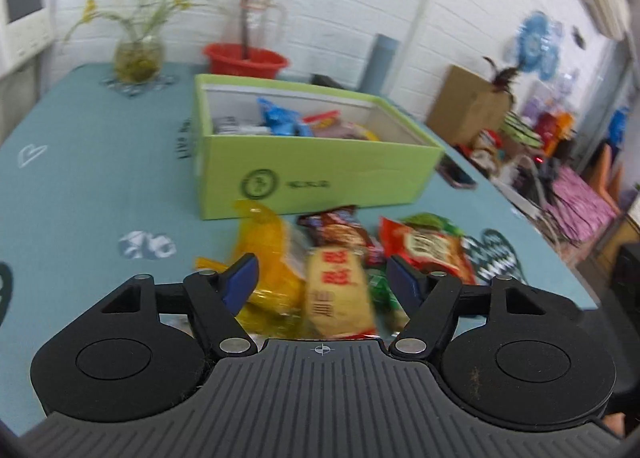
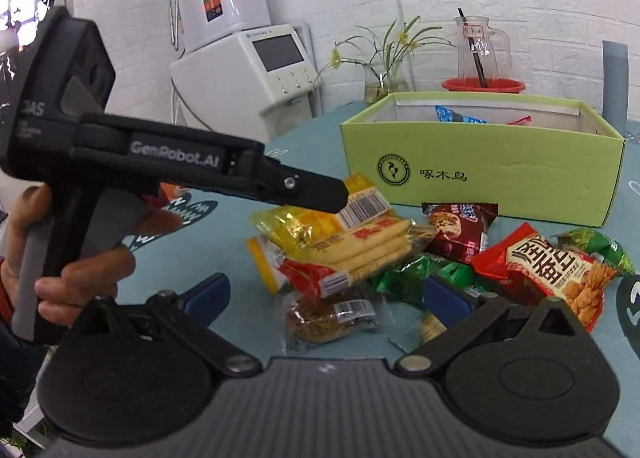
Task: Organize snacks
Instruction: 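Grasp the yellow Wangwang rice cake packet with the left gripper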
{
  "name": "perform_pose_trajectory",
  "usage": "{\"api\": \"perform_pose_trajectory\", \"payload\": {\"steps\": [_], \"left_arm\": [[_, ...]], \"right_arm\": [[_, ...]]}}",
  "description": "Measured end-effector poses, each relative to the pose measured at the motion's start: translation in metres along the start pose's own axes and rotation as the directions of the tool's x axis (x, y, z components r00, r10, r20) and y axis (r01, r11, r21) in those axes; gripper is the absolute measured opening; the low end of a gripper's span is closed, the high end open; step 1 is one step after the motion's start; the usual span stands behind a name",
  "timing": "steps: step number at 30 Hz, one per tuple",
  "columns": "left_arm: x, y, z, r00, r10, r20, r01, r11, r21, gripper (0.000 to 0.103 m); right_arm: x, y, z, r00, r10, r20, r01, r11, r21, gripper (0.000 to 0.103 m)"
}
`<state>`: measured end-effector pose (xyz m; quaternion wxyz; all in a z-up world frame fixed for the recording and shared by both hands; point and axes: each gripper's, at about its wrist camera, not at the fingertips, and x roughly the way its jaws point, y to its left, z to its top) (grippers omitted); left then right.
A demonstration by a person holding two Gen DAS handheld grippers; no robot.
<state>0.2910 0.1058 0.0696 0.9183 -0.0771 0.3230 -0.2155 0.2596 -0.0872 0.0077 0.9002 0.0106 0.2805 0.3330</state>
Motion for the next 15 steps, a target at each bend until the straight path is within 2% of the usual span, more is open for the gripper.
{"api": "perform_pose_trajectory", "payload": {"steps": [2, 4, 5, 6, 8, 9, 10, 13, 15], "left_arm": [[0.005, -0.011, -0.001, 1.000, -0.006, -0.017, 0.006, 0.998, 0.058, 0.055], [0.019, -0.016, -0.002, 0.998, 0.010, -0.066, -0.004, 0.996, 0.090, 0.053], [0.026, -0.016, -0.004, 0.996, 0.013, -0.092, -0.004, 0.995, 0.102, 0.051], [0.031, -0.014, -0.006, 0.994, 0.015, -0.112, -0.003, 0.995, 0.102, 0.044], [0.040, -0.007, -0.007, 0.982, -0.045, -0.181, 0.052, 0.998, 0.036, 0.043], [0.045, -0.005, -0.010, 0.969, -0.110, -0.221, 0.114, 0.994, 0.006, 0.042], [0.046, -0.005, -0.012, 0.963, -0.133, -0.232, 0.136, 0.991, -0.006, 0.042], [0.045, -0.018, -0.017, 0.970, -0.100, -0.220, 0.106, 0.994, 0.017, 0.042], [0.044, -0.030, -0.021, 0.964, -0.127, -0.232, 0.133, 0.991, 0.009, 0.040]], "right_arm": [[0.008, 0.001, 0.003, 1.000, 0.020, -0.007, -0.020, 1.000, -0.003, 0.102], [0.020, 0.001, 0.004, 0.998, 0.055, -0.033, -0.055, 0.998, -0.004, 0.102], [0.026, 0.000, 0.004, 0.997, 0.066, -0.050, -0.066, 0.998, 0.002, 0.102], [0.030, -0.003, 0.004, 0.996, 0.064, -0.062, -0.063, 0.998, 0.016, 0.102], [0.033, -0.007, 0.002, 0.995, 0.079, -0.068, -0.077, 0.997, 0.032, 0.102], [0.031, -0.008, 0.001, 0.993, 0.097, -0.071, -0.095, 0.995, 0.028, 0.102], [0.029, -0.007, 0.000, 0.992, 0.095, -0.078, -0.094, 0.995, 0.013, 0.102], [0.014, -0.007, -0.006, 0.995, 0.078, -0.068, -0.079, 0.997, -0.009, 0.102], [-0.002, -0.006, -0.010, 0.997, 0.052, -0.060, -0.054, 0.998, -0.033, 0.102]]}}
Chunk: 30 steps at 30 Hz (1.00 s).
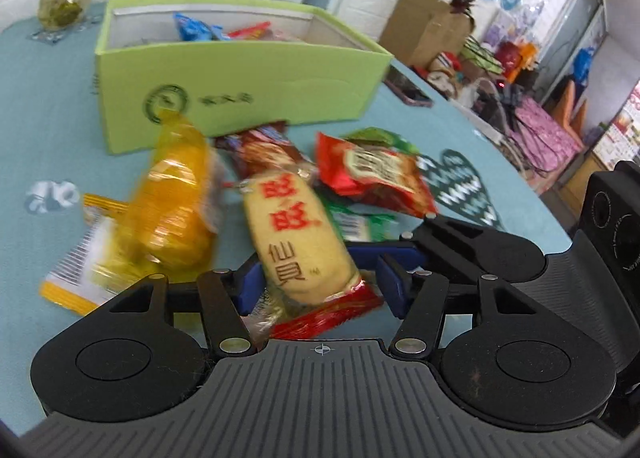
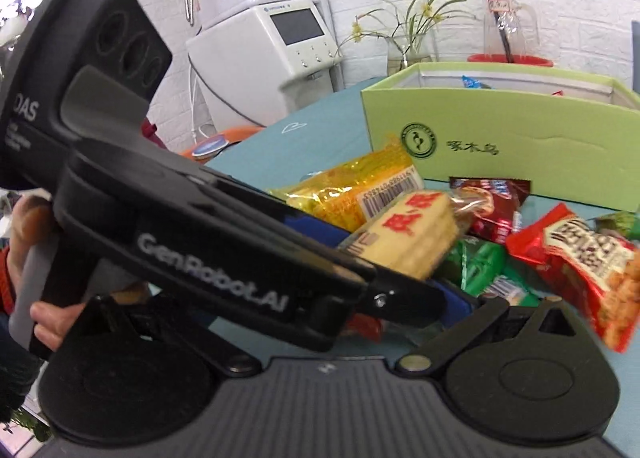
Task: Organize snacks
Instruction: 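Grasp the yellow Wangwang rice cake packet with the left gripper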
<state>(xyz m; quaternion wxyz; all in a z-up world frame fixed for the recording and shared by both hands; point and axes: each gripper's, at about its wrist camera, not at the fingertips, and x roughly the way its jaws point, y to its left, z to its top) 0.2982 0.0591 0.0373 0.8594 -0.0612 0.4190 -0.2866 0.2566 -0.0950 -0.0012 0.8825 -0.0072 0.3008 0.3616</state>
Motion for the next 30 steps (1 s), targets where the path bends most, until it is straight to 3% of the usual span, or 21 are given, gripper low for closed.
{"api": "perform_pose_trajectory", "payload": {"steps": [7, 10, 14, 16, 17, 21, 24, 30], "left_arm": [[0.003, -0.057, -0.031, 0.994, -0.110, 0.003, 0.110, 0.993, -0.037, 0.042], [0.011, -0.076, -0.051, 0.992, -0.124, -0.018, 0.123, 0.989, -0.080, 0.043], [0.008, -0.088, -0.057, 0.999, -0.047, -0.011, 0.046, 0.996, -0.072, 0.050], [0.001, -0.089, -0.054, 1.000, -0.008, 0.022, 0.009, 0.998, -0.069, 0.064], [-0.001, -0.089, -0.052, 0.999, 0.003, 0.034, 0.000, 0.998, -0.070, 0.065], [0.009, -0.098, -0.046, 1.000, 0.028, 0.004, -0.028, 0.998, -0.055, 0.065], [0.024, -0.103, -0.044, 0.998, 0.059, -0.032, -0.060, 0.998, -0.029, 0.060], [0.033, -0.104, -0.046, 0.997, 0.068, -0.045, -0.068, 0.998, -0.009, 0.060]], "right_arm": [[-0.065, -0.002, -0.037, 0.999, -0.043, -0.011, 0.043, 0.999, 0.021, 0.102], [-0.081, -0.004, -0.059, 0.998, -0.050, -0.042, 0.052, 0.998, 0.047, 0.102], [-0.095, -0.007, -0.075, 0.984, -0.170, -0.043, 0.172, 0.984, 0.045, 0.102], [-0.101, -0.010, -0.077, 0.982, -0.190, -0.013, 0.191, 0.979, 0.074, 0.102], [-0.102, -0.011, -0.077, 0.980, -0.197, 0.000, 0.196, 0.977, 0.090, 0.102], [-0.094, -0.006, -0.080, 0.972, -0.235, 0.023, 0.231, 0.967, 0.105, 0.102], [-0.086, -0.002, -0.083, 0.962, -0.271, 0.010, 0.269, 0.958, 0.100, 0.102], [-0.079, 0.006, -0.090, 0.936, -0.352, 0.011, 0.352, 0.936, 0.004, 0.102]]}}
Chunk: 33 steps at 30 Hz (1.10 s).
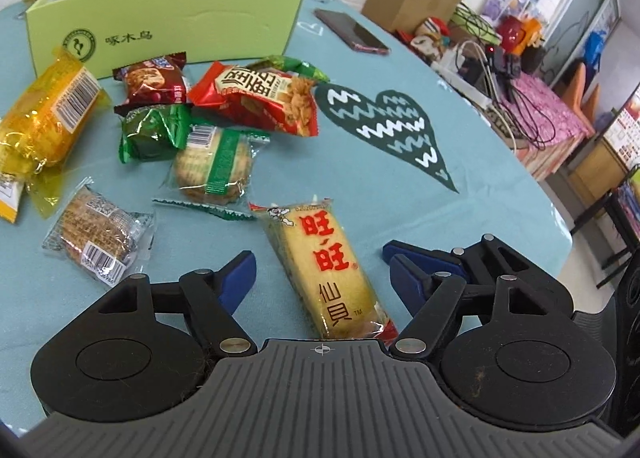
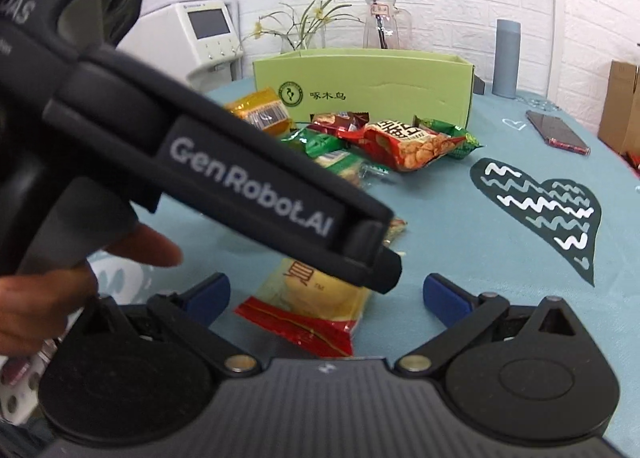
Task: Organize snacks
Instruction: 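Grasp the yellow Wangwang rice cake packet with the left gripper, then carry the rice cake packet into the green box and release it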
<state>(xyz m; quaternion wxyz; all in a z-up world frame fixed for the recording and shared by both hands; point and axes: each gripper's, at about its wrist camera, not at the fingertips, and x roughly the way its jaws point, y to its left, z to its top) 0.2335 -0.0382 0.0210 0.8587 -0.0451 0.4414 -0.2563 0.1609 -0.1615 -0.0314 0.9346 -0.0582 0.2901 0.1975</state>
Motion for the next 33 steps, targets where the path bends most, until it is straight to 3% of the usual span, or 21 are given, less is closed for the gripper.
{"api": "perform_pose_trajectory", "payload": {"steps": [6, 8, 9, 10, 14, 17, 21, 26, 33], "left_arm": [[0.000, 0.000, -0.001, 1.000, -0.013, 0.004, 0.013, 1.000, 0.012, 0.060], [-0.001, -0.001, -0.003, 1.000, -0.029, 0.002, 0.029, 0.999, 0.031, 0.049], [-0.001, -0.001, -0.004, 0.999, -0.040, 0.002, 0.040, 0.998, 0.045, 0.031], [-0.001, -0.002, -0.006, 0.999, -0.050, 0.000, 0.050, 0.997, 0.067, 0.020], [-0.005, -0.005, -0.010, 0.999, -0.049, 0.021, 0.047, 0.995, 0.085, 0.020], [-0.019, -0.003, 0.002, 0.996, -0.065, 0.064, 0.060, 0.996, 0.069, 0.020], [-0.038, 0.006, 0.039, 0.987, -0.078, 0.138, 0.073, 0.996, 0.046, 0.020], [-0.045, 0.025, 0.114, 0.969, -0.039, 0.243, 0.030, 0.999, 0.039, 0.020], [-0.015, 0.076, 0.216, 0.955, 0.058, 0.292, -0.057, 0.998, -0.012, 0.018]], "right_arm": [[-0.002, 0.008, 0.001, 1.000, -0.027, -0.008, 0.027, 1.000, 0.016, 0.101], [-0.006, 0.011, -0.002, 1.000, -0.016, 0.007, 0.016, 1.000, 0.025, 0.098], [-0.009, 0.011, -0.003, 1.000, -0.018, 0.017, 0.017, 1.000, 0.023, 0.086], [-0.013, 0.010, -0.003, 0.999, -0.013, 0.031, 0.012, 0.999, 0.033, 0.075], [-0.017, 0.002, 0.004, 1.000, 0.013, 0.011, -0.014, 0.996, 0.088, 0.072], [-0.024, -0.003, 0.021, 0.998, 0.031, 0.047, -0.035, 0.995, 0.098, 0.074], [-0.020, -0.006, 0.059, 0.993, 0.031, 0.115, -0.033, 0.999, 0.022, 0.077], [0.016, -0.024, 0.130, 0.980, 0.033, 0.194, -0.017, 0.996, -0.088, 0.077], [0.108, -0.058, 0.221, 0.981, 0.083, 0.175, -0.056, 0.987, -0.154, 0.078]]}}
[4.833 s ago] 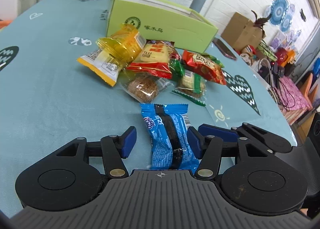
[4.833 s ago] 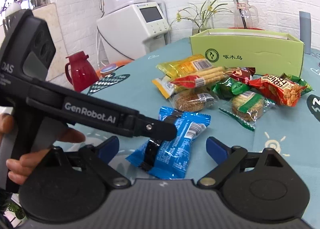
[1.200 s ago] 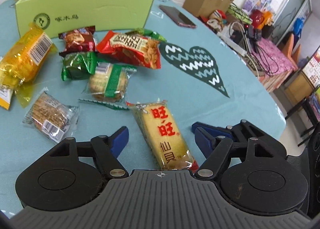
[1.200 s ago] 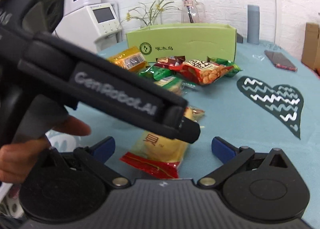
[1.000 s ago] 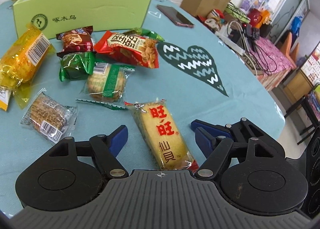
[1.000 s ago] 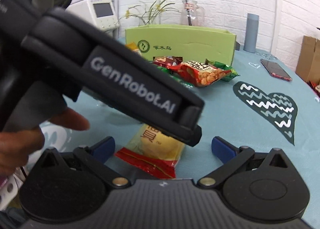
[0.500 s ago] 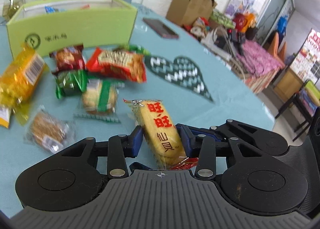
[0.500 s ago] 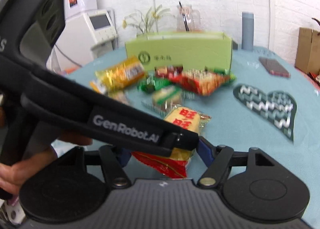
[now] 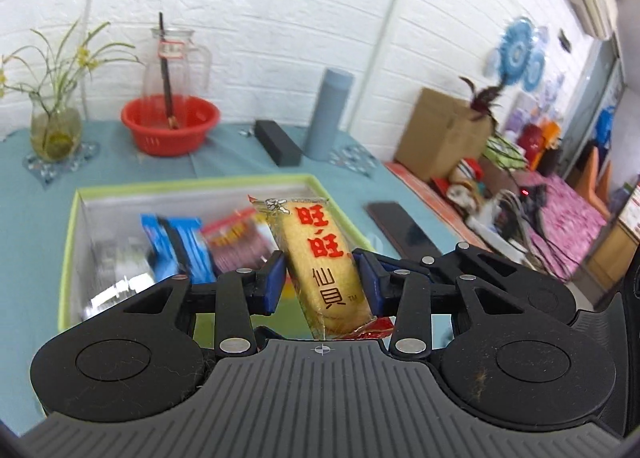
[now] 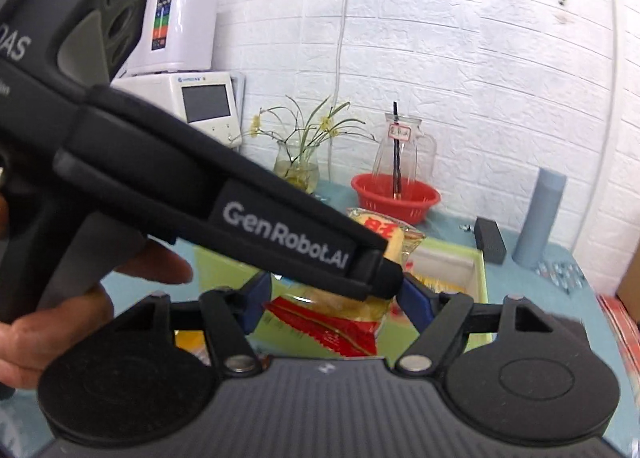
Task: Organize snacks
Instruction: 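Carry the rice cake packet into the green box and release it, then grasp the clear packet of sesame cookie with the left gripper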
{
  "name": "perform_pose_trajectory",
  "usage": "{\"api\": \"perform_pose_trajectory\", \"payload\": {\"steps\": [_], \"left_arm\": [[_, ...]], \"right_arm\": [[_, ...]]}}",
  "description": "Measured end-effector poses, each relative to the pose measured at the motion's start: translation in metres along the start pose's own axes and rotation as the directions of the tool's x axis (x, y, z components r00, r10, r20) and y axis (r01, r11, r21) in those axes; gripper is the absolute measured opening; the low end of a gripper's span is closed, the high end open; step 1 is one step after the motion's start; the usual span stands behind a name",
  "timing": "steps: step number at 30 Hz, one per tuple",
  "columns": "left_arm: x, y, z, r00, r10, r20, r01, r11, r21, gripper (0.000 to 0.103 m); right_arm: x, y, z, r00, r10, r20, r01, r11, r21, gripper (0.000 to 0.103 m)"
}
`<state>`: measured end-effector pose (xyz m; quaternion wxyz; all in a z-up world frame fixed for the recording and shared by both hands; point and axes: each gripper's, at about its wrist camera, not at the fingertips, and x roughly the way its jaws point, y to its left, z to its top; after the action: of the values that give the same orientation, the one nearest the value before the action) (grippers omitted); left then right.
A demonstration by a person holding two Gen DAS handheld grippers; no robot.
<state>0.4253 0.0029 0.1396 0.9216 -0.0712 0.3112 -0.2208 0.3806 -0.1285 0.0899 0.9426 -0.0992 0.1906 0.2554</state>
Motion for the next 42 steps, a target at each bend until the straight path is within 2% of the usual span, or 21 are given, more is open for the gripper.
{"api": "perform_pose_trajectory", "payload": {"steps": [5, 9, 11, 14, 15, 16, 19, 20, 21, 23, 26, 28, 30, 32, 35, 37, 41, 42], "left_arm": [[0.062, 0.038, 0.022, 0.995, 0.084, -0.053, -0.084, 0.996, 0.006, 0.018], [0.099, 0.058, 0.017, 0.985, 0.123, -0.119, -0.122, 0.992, 0.022, 0.018], [0.107, 0.064, 0.010, 0.984, 0.124, -0.126, -0.122, 0.992, 0.020, 0.019], [0.106, 0.071, 0.007, 0.988, 0.109, -0.112, -0.110, 0.994, -0.001, 0.033], [0.104, 0.072, 0.008, 0.989, 0.106, -0.106, -0.108, 0.994, -0.014, 0.044], [0.100, 0.073, 0.009, 0.992, 0.090, -0.088, -0.093, 0.995, -0.032, 0.055], [0.070, 0.070, 0.015, 0.998, 0.066, -0.012, -0.066, 0.995, -0.072, 0.061], [0.057, 0.067, 0.017, 0.998, 0.065, 0.015, -0.064, 0.995, -0.072, 0.063], [0.043, 0.062, 0.017, 0.997, 0.068, 0.043, -0.066, 0.996, -0.066, 0.069], [0.007, 0.048, 0.013, 0.992, 0.077, 0.103, -0.074, 0.997, -0.039, 0.076], [-0.043, 0.028, -0.014, 0.982, 0.076, 0.172, -0.076, 0.997, -0.008, 0.082], [-0.069, 0.017, -0.041, 0.980, 0.082, 0.183, -0.082, 0.997, -0.008, 0.084], [-0.086, 0.011, -0.072, 0.983, 0.088, 0.163, -0.086, 0.996, -0.019, 0.084], [-0.097, 0.008, -0.108, 0.990, 0.095, 0.109, -0.091, 0.995, -0.039, 0.084], [-0.109, 0.009, -0.160, 0.990, 0.141, 0.025, -0.139, 0.988, -0.065, 0.084], [-0.119, 0.015, -0.187, 0.987, 0.160, -0.018, -0.161, 0.982, -0.103, 0.083], [-0.134, 0.037, -0.205, 0.994, 0.090, -0.055, -0.101, 0.967, -0.234, 0.083], [-0.134, 0.043, -0.205, 0.995, 0.080, -0.059, -0.093, 0.961, -0.261, 0.080]], "right_arm": [[0.081, -0.026, 0.016, 0.992, 0.063, -0.107, -0.062, 0.998, 0.014, 0.077], [0.134, -0.035, 0.011, 0.973, 0.094, -0.211, -0.094, 0.996, 0.008, 0.078], [0.141, -0.039, 0.004, 0.966, 0.130, -0.224, -0.123, 0.991, 0.047, 0.084], [0.138, -0.037, -0.001, 0.967, 0.136, -0.213, -0.127, 0.990, 0.056, 0.086], [0.138, -0.037, -0.001, 0.968, 0.128, -0.214, -0.120, 0.991, 0.051, 0.088], [0.136, -0.035, -0.002, 0.970, 0.120, -0.212, -0.112, 0.992, 0.049, 0.088], [0.116, -0.038, 0.005, 0.984, 0.091, -0.152, -0.080, 0.994, 0.077, 0.096], [0.101, -0.038, 0.008, 0.989, 0.090, -0.114, -0.080, 0.992, 0.093, 0.100], [0.083, -0.036, 0.010, 0.994, 0.086, -0.072, -0.078, 0.991, 0.111, 0.102], [0.040, -0.027, 0.008, 0.997, 0.075, 0.006, -0.075, 0.987, 0.141, 0.102], [-0.018, -0.007, -0.014, 0.994, 0.054, 0.091, -0.071, 0.978, 0.197, 0.102], [-0.045, 0.006, -0.039, 0.992, 0.063, 0.109, -0.088, 0.965, 0.248, 0.102], [-0.060, 0.024, -0.068, 0.992, 0.086, 0.094, -0.109, 0.951, 0.288, 0.102], [-0.066, 0.047, -0.096, 0.993, 0.107, 0.041, -0.114, 0.946, 0.304, 0.102], [-0.074, 0.090, -0.127, 0.990, 0.134, -0.045, -0.119, 0.960, 0.254, 0.102], [-0.083, 0.112, -0.135, 0.985, 0.165, -0.058, -0.152, 0.970, 0.188, 0.102], [-0.071, 0.142, -0.127, 0.971, 0.221, -0.096, -0.217, 0.975, 0.049, 0.102], [-0.064, 0.146, -0.124, 0.967, 0.232, -0.109, -0.231, 0.973, 0.026, 0.102]]}}
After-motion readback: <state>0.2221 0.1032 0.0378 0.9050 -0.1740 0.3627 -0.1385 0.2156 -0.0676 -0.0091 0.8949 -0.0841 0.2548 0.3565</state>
